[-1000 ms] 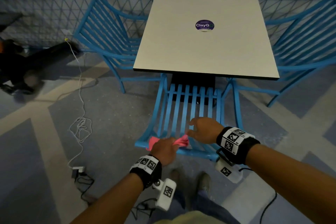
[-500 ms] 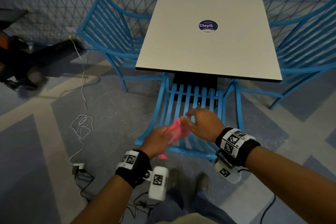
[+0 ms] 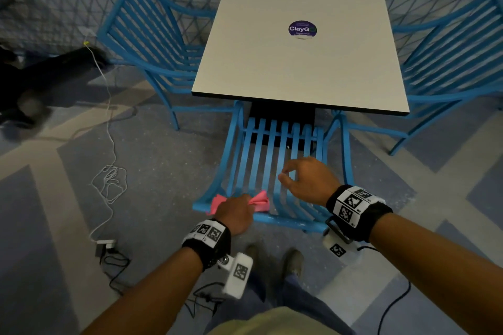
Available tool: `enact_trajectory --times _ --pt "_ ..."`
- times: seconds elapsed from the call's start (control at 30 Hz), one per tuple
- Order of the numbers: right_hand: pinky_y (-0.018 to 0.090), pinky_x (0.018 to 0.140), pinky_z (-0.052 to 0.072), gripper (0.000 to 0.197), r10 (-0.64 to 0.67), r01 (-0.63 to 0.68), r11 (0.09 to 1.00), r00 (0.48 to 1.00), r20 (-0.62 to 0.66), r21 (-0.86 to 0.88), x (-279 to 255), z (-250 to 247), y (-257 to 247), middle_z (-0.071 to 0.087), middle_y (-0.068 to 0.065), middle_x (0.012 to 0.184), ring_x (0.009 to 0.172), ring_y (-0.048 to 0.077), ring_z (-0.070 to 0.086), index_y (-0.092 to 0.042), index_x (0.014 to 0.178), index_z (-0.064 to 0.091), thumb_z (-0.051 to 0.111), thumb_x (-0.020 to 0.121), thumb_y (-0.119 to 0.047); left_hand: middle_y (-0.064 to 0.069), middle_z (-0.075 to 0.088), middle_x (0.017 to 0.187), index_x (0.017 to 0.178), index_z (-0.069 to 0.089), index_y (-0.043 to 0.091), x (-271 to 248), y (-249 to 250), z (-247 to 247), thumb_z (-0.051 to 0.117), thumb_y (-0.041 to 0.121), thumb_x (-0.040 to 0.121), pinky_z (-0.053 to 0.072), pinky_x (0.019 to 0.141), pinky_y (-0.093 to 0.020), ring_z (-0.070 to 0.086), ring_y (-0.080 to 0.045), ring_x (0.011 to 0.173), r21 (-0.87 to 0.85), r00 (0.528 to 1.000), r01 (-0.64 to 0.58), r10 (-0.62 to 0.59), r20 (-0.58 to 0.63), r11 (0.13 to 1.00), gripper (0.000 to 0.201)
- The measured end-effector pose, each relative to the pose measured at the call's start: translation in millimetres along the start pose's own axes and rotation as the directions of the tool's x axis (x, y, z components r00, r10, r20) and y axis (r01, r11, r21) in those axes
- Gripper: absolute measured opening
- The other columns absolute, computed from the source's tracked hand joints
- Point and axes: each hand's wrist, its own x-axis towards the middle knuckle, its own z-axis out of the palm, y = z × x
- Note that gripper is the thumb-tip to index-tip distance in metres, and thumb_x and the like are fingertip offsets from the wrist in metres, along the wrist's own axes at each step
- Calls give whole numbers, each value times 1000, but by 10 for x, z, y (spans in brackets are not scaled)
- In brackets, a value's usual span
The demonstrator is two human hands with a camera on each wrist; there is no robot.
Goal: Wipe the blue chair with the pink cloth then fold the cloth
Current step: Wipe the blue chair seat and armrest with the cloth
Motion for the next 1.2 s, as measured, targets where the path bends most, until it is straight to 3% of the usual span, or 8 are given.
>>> enact_trajectory --times 0.27,0.37,0.47,0.63,0.77,0.97,1.1,1.2 --pt "38 84 56 34 -2 2 1000 1000 10 28 -235 45 335 74 -1 107 97 17 68 -19 106 73 52 95 -44 3 73 106 116 68 33 -88 794 288 43 66 98 52 87 -38 69 -22 101 -241 976 -86 129 172 967 45" --pt "35 85 55 33 -2 2 1000 1000 -9 30 -327 39 472 74 -2 110 98 15 68 -19 107 74 53 96 -42 7 68 98 98 69 37 -217 948 174 48 70 92 47 84 -36 64 -18 99 -336 961 -124 197 192 934 40" --pt "33 88 54 37 2 0 999 1000 -25 43 -375 9 586 74 -4 113 99 12 67 -21 107 74 50 97 -47 1 70 107 111 68 32 -298 871 -20 46 61 101 54 96 -43 66 -19 100 -473 966 -114 209 152 873 39" --pt "28 83 49 38 22 -19 998 998 -56 58 -412 -31 683 73 -2 114 100 14 67 -19 111 74 51 99 -46 24 66 118 95 66 63 -483 391 -550 38 68 101 48 98 -38 62 1 103 -400 972 -221 234 -17 889 29" --pt "30 87 50 38 34 -31 997 999 -34 71 -442 34 698 72 0 118 105 16 67 -17 115 72 52 98 -45 -3 74 127 103 73 39 -418 -105 -637 39 77 94 49 104 -46 69 -27 114 -177 998 -43 32 -61 983 52" --pt "31 87 51 52 39 -39 997 999 9 60 -489 151 658 73 0 116 103 15 66 -19 113 70 41 98 -59 12 77 121 117 77 38 -266 -45 -126 38 59 101 44 108 -35 70 -11 113 -160 997 -77 71 -44 984 47" --pt "30 85 49 57 56 -56 997 998 -5 61 -494 157 573 72 3 116 103 17 66 -16 113 70 38 99 -60 -2 76 114 120 73 25 -189 449 186 41 37 109 51 98 -41 70 -23 103 -161 989 -143 147 14 977 35" --pt "36 92 50 58 40 -40 999 999 6 -36 -499 199 524 71 5 118 111 21 62 -16 117 69 38 97 -62 -5 76 118 121 74 26 -204 827 335 43 34 109 50 84 -29 70 -19 95 -180 972 -219 231 50 959 34"
